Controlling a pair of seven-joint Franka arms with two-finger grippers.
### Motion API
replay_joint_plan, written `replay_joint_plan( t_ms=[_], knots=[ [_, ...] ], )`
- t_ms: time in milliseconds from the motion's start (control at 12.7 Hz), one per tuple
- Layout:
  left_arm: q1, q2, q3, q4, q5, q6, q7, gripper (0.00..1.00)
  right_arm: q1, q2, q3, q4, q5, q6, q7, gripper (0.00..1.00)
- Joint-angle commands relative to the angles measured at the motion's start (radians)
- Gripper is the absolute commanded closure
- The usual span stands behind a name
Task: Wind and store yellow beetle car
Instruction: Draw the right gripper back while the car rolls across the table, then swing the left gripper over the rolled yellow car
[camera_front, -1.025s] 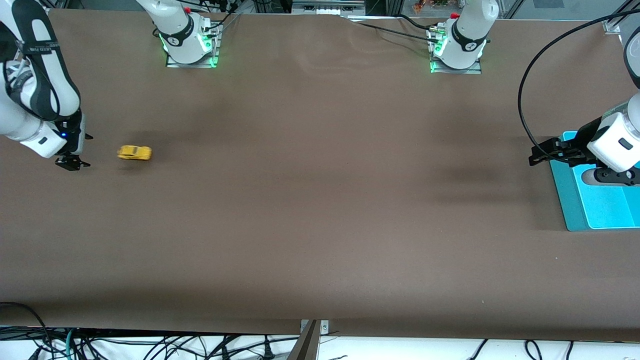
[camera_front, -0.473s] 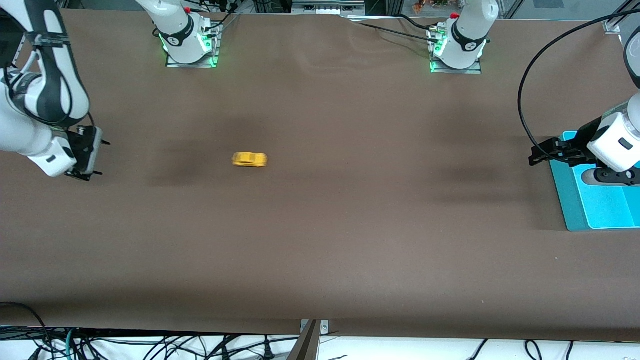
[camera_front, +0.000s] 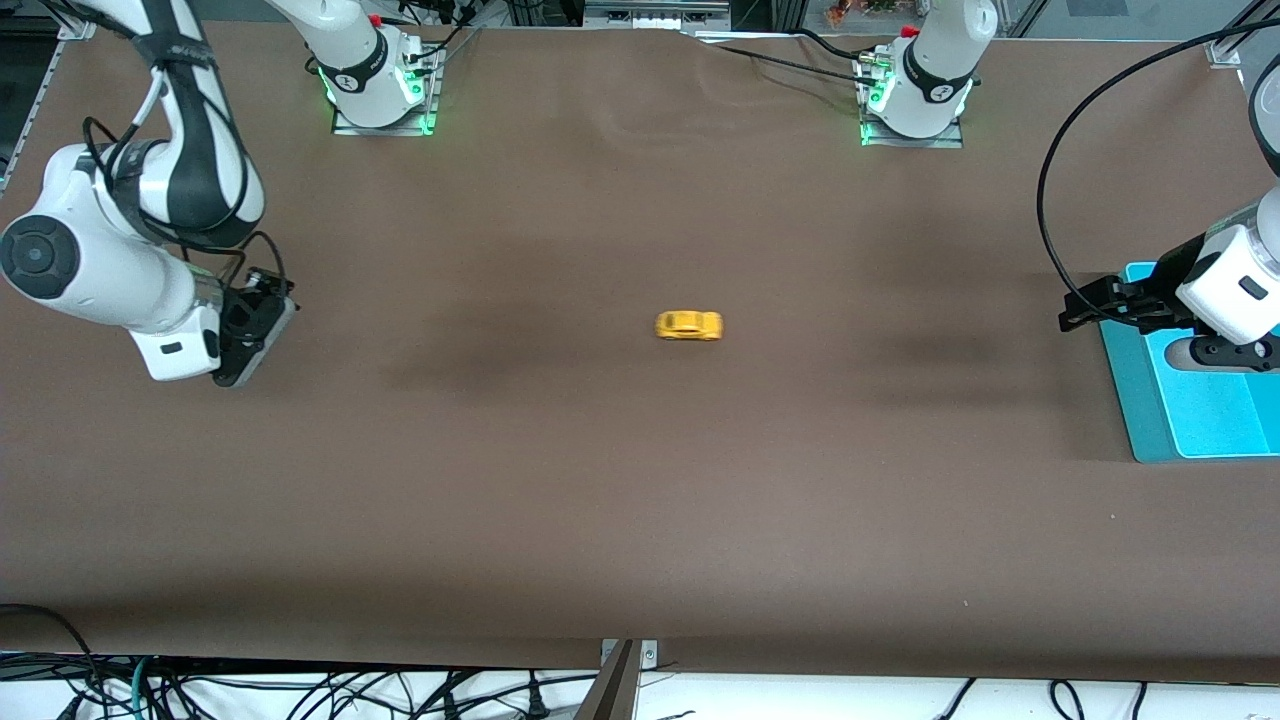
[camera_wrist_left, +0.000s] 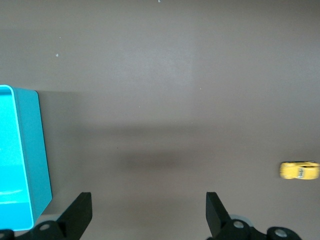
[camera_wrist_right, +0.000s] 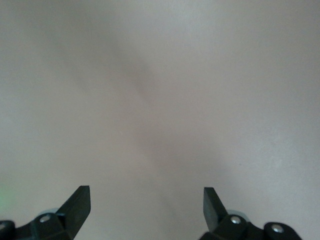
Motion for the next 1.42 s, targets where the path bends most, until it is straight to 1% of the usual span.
replay_joint_plan(
  t_ms=[0,158,315,394,473,552,631,710,946,1104,1262,1341],
  knots=[
    [0.01,0.014,0.0,0.028,-0.026,-0.019,0.024,0.0,0.03,0.017,-0.007,0.152,-0.01,-0.144,0.185,0.0],
    [0.013,0.014,0.0,0.026,-0.026,-0.024,0.026,0.0,0.032,0.017,-0.008,0.247,-0.009,-0.237,0.339,0.0],
    [0.008,0.014,0.0,0.023,-0.026,-0.042,0.04,0.0,0.033,0.006,-0.007,0.353,-0.01,-0.346,0.566,0.0],
    [0.008,0.015,0.0,0.025,-0.026,-0.051,0.093,0.0,0.056,-0.014,-0.03,0.371,-0.006,-0.403,0.657,0.0],
    [0.008,0.029,0.0,0.025,-0.026,-0.053,0.18,0.0,0.07,-0.03,-0.044,0.376,0.001,-0.416,0.686,0.0],
    [0.007,0.053,-0.001,0.023,-0.027,-0.051,0.289,0.0,0.04,-0.088,-0.047,0.353,0.007,-0.42,0.697,0.0],
    [-0.005,0.069,-0.004,0.022,-0.027,-0.047,0.393,0.0,-0.02,-0.156,-0.027,0.291,-0.002,-0.414,0.728,0.0],
    [-0.027,0.086,-0.016,0.023,-0.026,-0.042,0.482,0.0,-0.052,-0.202,-0.01,0.26,0.001,-0.419,0.769,0.0],
    [-0.129,0.118,-0.026,0.013,-0.024,0.007,0.714,0.0,-0.121,-0.227,-0.01,0.238,-0.002,-0.405,0.78,0.0],
    [-0.203,0.164,-0.026,0.011,-0.023,0.027,0.802,0.0,-0.122,-0.227,-0.01,0.243,-0.009,-0.407,0.794,0.0],
    [-0.278,0.208,-0.026,0.01,-0.024,0.079,0.889,0.0,-0.122,-0.229,-0.007,0.243,-0.009,-0.407,0.806,0.0],
    [-0.315,0.222,-0.026,0.003,-0.026,0.109,0.909,0.0,-0.123,-0.23,-0.007,0.24,-0.009,-0.414,0.849,0.0]
  ],
)
